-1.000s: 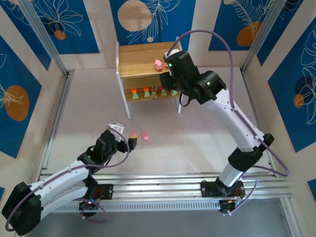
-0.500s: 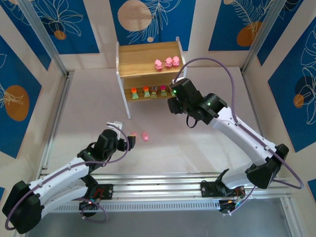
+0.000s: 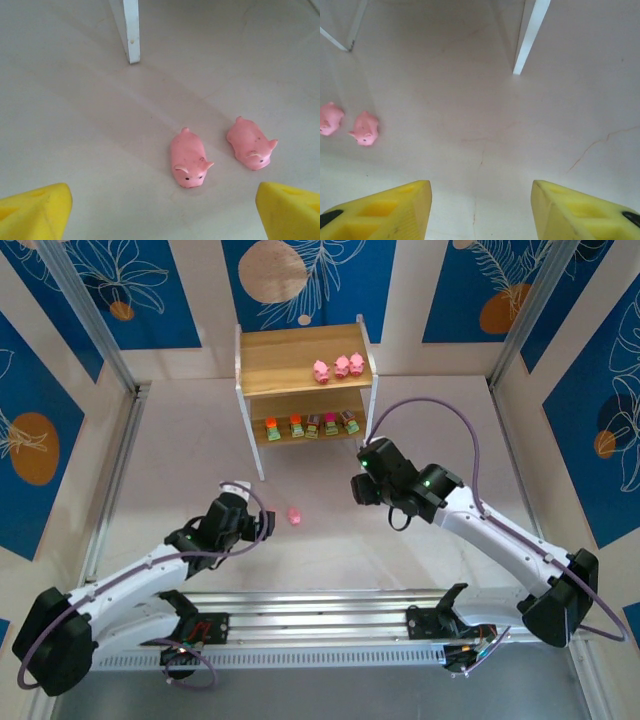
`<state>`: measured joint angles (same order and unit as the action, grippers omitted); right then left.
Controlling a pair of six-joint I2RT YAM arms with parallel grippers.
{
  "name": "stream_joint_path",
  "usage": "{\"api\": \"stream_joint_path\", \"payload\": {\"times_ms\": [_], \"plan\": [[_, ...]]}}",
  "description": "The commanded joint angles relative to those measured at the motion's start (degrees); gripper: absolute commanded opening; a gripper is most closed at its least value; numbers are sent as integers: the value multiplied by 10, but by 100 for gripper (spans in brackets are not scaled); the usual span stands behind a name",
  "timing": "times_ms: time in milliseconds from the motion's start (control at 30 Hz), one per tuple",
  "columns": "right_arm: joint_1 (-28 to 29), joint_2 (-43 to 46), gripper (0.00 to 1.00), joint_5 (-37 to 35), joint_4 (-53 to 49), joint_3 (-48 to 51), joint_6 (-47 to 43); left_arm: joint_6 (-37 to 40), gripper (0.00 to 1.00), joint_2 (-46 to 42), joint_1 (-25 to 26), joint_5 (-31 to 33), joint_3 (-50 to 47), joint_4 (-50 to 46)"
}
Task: Place and organize the plastic toys onto the shelf
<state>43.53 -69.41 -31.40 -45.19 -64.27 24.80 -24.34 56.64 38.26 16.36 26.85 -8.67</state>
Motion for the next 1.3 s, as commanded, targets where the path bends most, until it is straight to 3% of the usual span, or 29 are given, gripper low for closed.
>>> {"api": "stream_joint_path", "payload": {"times_ms": [0, 433, 733, 1267], "plan": [[-6, 23, 58, 27, 28, 39, 19, -21, 93, 24, 2, -3, 27, -18], [-12, 62, 70, 33, 91, 169, 33, -48, 88, 133, 12, -16, 82, -33], [2, 107, 91, -3, 152, 247, 37, -56, 83, 163, 14, -14, 93, -37], [25, 159, 91, -32, 211, 314, 53, -72, 66, 238, 22, -24, 124, -9]]}}
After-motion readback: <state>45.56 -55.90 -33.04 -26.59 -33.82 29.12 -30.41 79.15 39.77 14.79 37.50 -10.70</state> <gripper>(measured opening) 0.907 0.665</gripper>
